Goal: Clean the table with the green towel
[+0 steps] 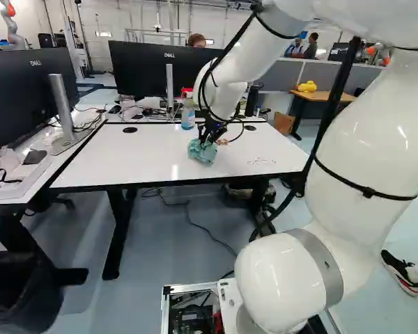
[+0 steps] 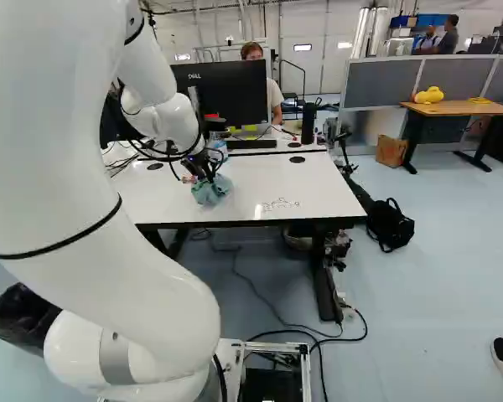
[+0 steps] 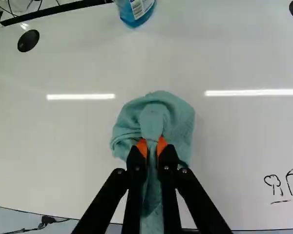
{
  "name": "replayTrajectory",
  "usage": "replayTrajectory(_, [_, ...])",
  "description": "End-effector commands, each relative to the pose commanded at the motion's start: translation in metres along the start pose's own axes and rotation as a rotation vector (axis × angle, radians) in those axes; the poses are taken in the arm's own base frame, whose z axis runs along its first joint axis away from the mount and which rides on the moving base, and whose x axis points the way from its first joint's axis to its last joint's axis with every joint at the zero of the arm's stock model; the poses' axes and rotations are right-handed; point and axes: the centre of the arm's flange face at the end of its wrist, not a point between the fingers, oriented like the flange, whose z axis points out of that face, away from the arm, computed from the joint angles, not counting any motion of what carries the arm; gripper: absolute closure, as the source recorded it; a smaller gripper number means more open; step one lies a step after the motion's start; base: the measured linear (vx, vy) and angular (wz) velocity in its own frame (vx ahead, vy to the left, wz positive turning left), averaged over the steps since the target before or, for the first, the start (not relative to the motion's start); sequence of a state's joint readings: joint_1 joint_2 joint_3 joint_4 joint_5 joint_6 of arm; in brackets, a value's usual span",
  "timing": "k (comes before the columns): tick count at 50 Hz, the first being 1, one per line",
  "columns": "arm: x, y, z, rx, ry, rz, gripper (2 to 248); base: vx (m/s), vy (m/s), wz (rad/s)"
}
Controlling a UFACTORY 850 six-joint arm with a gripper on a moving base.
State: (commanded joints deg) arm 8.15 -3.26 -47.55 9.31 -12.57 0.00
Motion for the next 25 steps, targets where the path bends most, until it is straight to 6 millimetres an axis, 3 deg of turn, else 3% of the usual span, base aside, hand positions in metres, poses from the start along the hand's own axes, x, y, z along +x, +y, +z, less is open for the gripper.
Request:
replayTrajectory(13, [0.020,0.005,0.013,-0.008,0.003,0.013,208,0.000,0.000,0.000])
replayTrajectory(25, [0.019,0.006,0.027,-0.012,-0.021,0.014,208,0.000,0.000,0.000])
